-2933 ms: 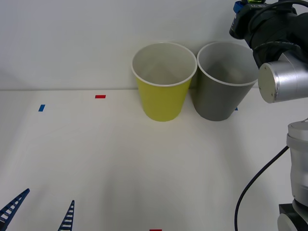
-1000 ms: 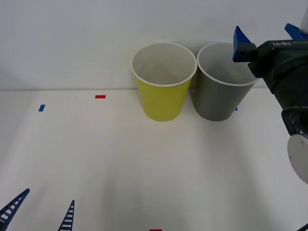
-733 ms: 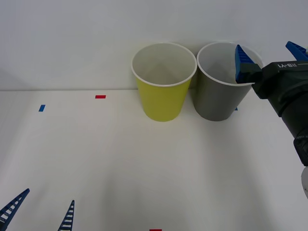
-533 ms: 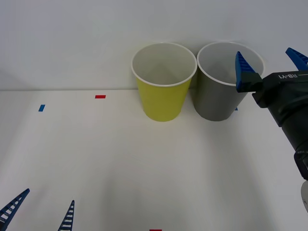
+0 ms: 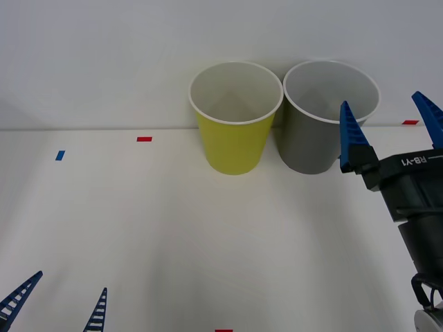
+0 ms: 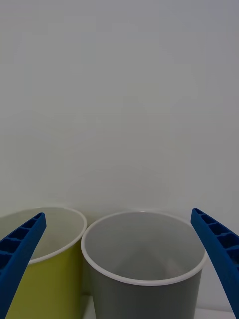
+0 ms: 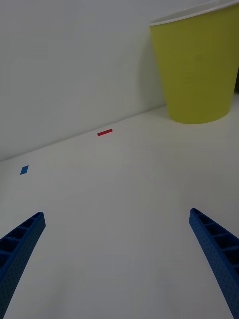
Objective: Put cans in the gray bin and PET bottles in the light green bin.
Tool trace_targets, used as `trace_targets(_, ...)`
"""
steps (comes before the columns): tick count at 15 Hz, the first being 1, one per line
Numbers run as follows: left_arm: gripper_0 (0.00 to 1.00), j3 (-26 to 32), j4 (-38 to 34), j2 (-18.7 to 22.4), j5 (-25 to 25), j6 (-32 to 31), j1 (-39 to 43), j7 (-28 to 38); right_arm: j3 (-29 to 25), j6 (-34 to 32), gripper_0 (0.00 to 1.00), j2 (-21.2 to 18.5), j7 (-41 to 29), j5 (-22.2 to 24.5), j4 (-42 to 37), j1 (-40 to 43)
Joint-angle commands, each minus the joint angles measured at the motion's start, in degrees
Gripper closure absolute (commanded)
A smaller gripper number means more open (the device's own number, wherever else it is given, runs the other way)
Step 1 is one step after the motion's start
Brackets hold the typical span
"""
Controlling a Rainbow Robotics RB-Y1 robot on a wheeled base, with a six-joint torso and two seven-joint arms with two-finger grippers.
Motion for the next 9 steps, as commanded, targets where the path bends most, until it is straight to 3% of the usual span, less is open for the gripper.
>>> trace_targets(1, 0.00, 0.00, 0.00, 0.00, 0.00, 0.00, 0.00, 0.00, 0.39, -14.34, 0.00, -0.29, 0.43, 0.98, 10.16, 4.07)
trace_targets(5, 0.00, 0.00, 0.00, 0.00, 0.00, 0.00, 0.00, 0.00, 0.30, -28.49, 0.00, -0.64, 0.34, -0.69, 21.85, 7.06)
trace_targets(9, 0.00, 0.00, 0.00, 0.00, 0.00, 0.00, 0.00, 0.00, -0.49, -30.96, 0.00, -1.78, 0.08, -1.83, 23.69, 13.39)
